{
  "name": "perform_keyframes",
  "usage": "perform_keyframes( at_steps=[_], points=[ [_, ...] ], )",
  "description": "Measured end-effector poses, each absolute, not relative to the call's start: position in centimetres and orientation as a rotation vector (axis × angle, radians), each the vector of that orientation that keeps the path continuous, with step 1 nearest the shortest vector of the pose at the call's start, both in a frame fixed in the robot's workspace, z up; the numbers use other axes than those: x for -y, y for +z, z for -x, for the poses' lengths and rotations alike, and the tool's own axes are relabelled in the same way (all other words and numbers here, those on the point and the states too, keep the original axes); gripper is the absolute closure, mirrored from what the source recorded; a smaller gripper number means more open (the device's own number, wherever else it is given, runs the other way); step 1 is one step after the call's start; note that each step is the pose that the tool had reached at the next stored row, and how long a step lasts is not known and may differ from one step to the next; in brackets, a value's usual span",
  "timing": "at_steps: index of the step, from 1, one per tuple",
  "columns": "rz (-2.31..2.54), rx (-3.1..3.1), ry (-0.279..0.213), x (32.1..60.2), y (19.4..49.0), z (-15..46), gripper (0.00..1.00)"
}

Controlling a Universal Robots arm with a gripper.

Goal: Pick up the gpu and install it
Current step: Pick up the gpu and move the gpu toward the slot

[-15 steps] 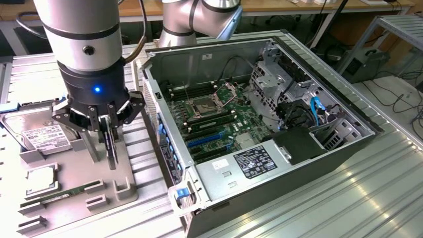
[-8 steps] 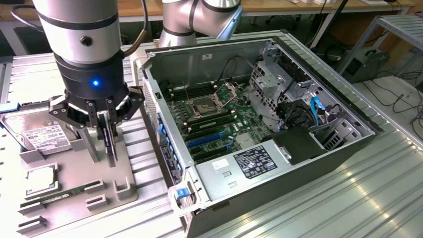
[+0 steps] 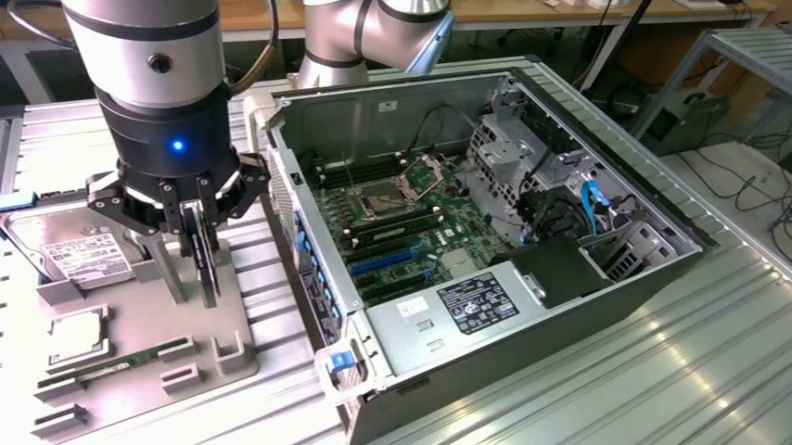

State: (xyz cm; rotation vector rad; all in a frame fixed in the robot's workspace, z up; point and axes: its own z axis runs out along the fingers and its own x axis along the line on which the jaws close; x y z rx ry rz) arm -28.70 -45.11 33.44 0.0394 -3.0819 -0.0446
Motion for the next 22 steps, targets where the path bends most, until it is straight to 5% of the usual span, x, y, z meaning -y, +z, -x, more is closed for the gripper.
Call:
perform_keyframes(
  at_steps=[22],
  points=[
    [-0.043,3.086,-0.044,45.1,36.9,28.7,0.72]
  ],
)
